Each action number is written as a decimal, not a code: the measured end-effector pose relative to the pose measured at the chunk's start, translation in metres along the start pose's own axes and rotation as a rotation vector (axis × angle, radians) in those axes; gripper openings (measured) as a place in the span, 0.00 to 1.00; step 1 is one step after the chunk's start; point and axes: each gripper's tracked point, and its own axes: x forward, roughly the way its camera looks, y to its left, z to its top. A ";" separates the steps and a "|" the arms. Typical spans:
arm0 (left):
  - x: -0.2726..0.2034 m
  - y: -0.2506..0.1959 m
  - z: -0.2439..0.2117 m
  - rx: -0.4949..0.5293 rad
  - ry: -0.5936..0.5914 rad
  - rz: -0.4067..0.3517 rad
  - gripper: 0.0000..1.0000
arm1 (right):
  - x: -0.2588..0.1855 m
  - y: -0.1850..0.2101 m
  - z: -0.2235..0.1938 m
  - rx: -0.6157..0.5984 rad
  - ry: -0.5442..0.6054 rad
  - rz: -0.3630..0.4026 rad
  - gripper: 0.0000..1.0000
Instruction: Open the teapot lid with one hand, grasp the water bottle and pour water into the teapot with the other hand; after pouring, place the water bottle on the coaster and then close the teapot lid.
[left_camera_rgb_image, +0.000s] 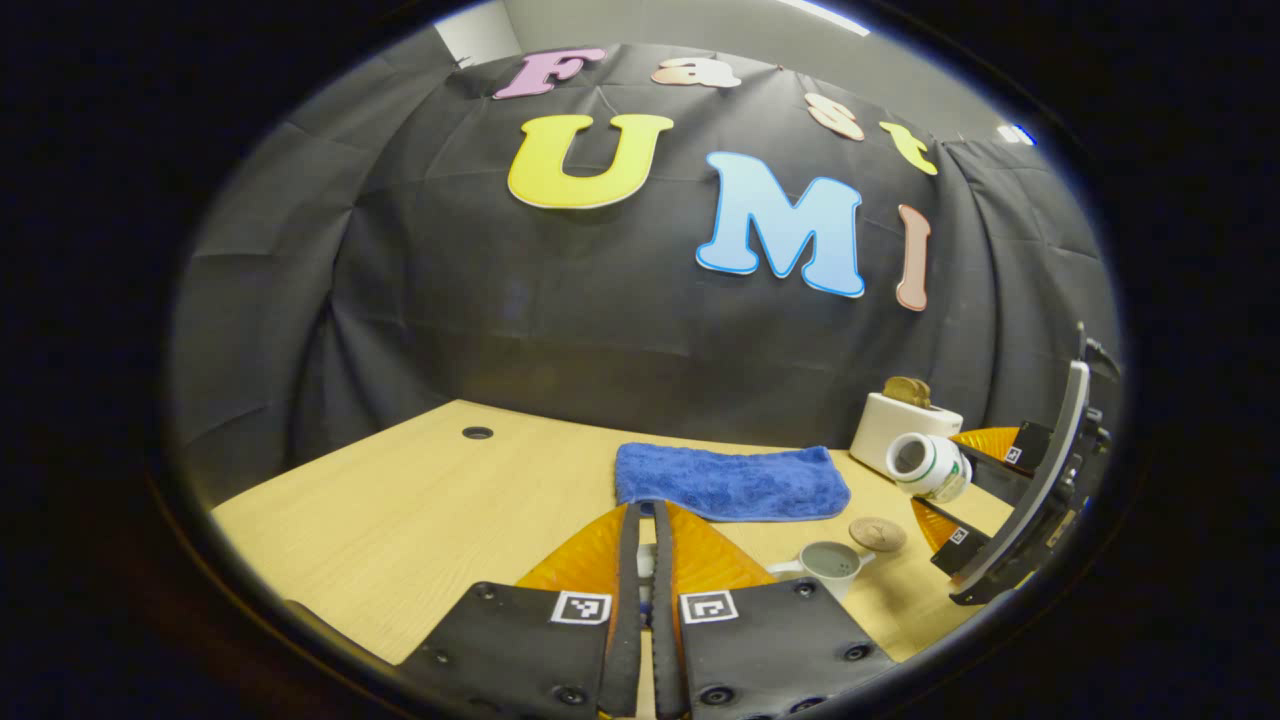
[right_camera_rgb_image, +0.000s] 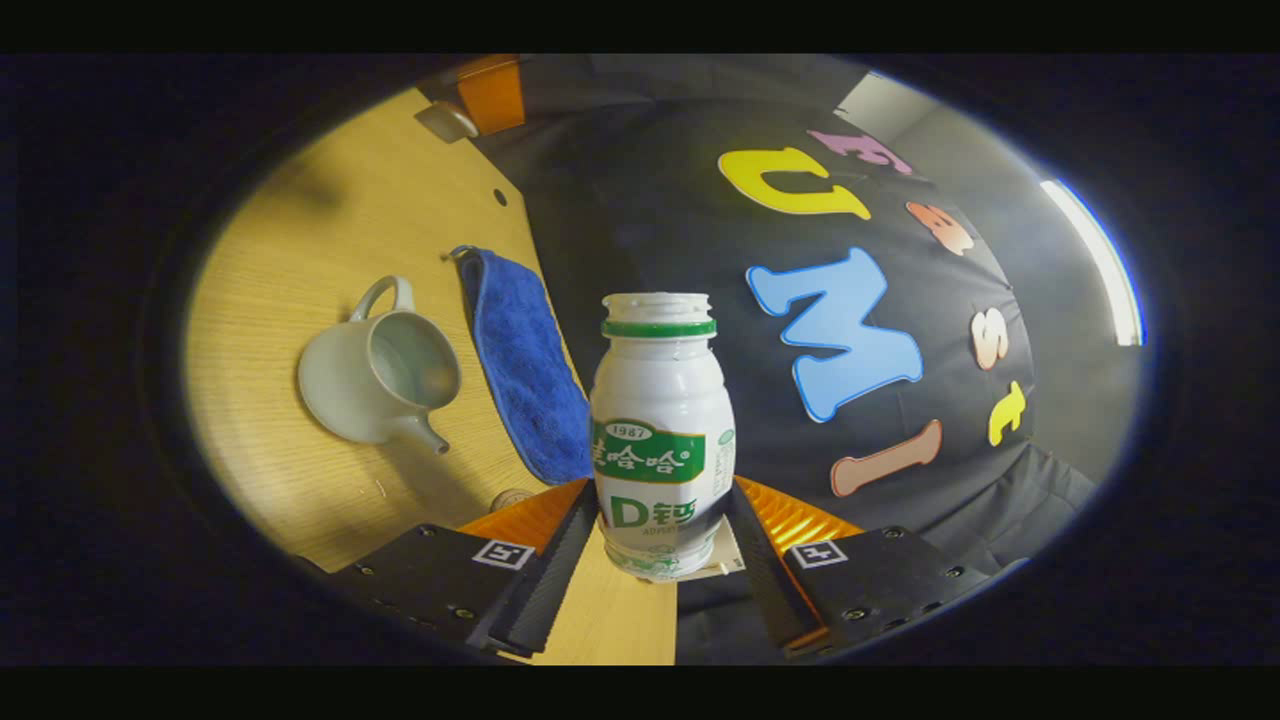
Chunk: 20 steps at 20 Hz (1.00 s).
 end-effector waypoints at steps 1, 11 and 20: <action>0.000 0.000 0.000 0.003 0.000 -0.004 0.11 | 0.000 0.001 -0.004 0.064 0.014 0.006 0.78; -0.003 -0.008 -0.002 0.076 0.028 -0.089 0.15 | -0.015 -0.015 -0.034 0.606 0.133 -0.002 0.78; 0.018 -0.063 -0.003 0.088 0.027 -0.123 0.15 | -0.025 -0.031 -0.055 0.793 0.094 0.018 0.77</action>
